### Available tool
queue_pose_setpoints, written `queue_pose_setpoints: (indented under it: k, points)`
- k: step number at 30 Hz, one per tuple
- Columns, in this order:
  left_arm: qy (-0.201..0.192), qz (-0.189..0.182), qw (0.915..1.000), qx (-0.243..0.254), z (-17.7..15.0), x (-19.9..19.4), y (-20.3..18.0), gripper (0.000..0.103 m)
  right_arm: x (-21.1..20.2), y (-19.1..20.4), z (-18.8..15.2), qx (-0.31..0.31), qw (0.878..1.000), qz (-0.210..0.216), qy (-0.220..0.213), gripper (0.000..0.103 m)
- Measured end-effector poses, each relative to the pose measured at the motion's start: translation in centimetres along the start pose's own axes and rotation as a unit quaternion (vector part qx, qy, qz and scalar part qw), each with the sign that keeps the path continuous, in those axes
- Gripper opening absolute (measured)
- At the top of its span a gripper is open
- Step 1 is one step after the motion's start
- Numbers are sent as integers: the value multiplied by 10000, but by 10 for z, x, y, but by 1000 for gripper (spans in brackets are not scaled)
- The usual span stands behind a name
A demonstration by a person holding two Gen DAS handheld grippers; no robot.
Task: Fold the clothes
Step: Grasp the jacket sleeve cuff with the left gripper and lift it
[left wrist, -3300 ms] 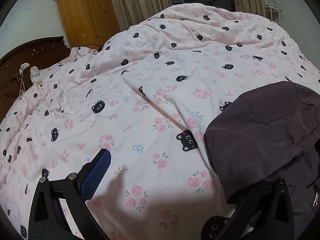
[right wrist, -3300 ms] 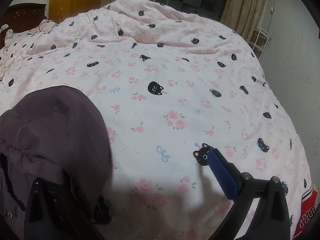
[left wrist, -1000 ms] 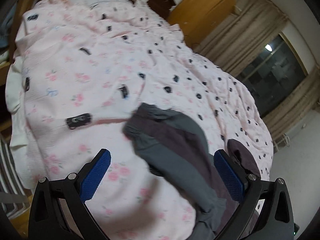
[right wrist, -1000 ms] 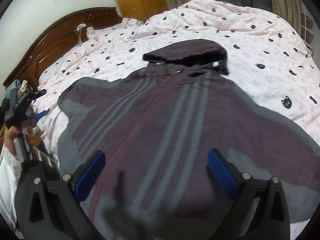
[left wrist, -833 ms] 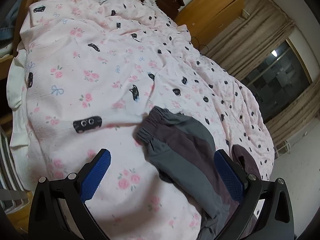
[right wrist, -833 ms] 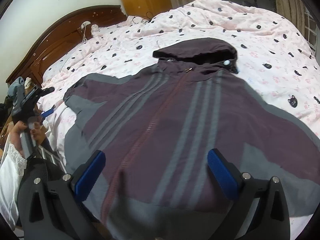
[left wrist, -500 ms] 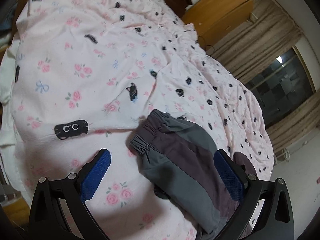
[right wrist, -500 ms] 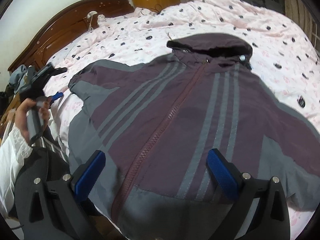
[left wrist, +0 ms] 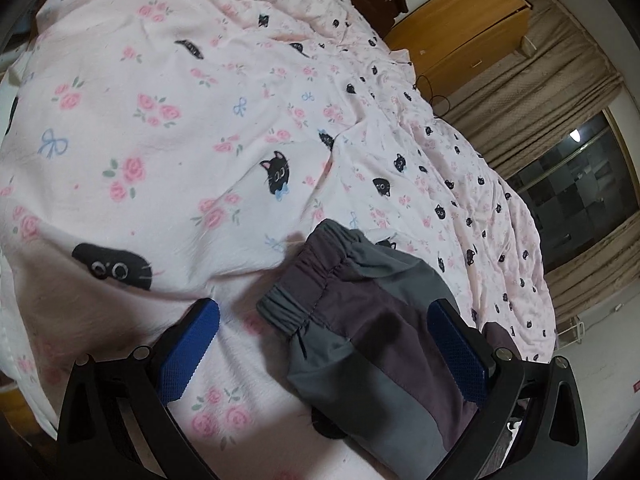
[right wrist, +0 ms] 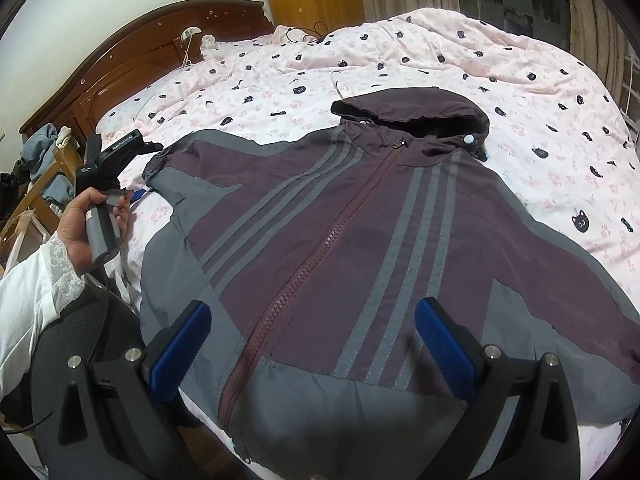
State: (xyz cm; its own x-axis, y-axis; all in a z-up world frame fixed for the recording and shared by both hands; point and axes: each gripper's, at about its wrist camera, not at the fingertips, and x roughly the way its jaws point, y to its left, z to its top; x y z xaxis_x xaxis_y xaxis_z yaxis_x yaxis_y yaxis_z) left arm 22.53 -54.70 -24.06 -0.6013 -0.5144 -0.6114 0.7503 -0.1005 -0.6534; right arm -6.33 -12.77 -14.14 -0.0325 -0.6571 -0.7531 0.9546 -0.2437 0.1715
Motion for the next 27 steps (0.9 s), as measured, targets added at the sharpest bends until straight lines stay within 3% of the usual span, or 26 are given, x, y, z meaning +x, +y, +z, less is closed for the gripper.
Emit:
queue_pose_setpoints:
  k: [4,7,10,15,21,27]
  points:
    - [-134,-322,9994,-2,3,-2,-3,100,-1,-1,-4,23,10000,49,33,103]
    - [-96,-531,9985,81,3,0,-7,90,-2,-2,-7,-17,10000,50,62,103]
    - [-119,-662,9977,49,4,0,-6,76,-3,-2,-10,-47,9999,43,82,103]
    - [-138,-888,9951,-422,8,-1,16,48,-5,-4,-12,-36,10000,6,76,103]
    - [-122,-1123,9915,-646,11,-1,25,37,-4,-4,-14,-59,9999,19,100,103]
    - [-26,-1213,9890,-840,11,2,32,34,-3,-1,-15,-135,9998,23,116,103]
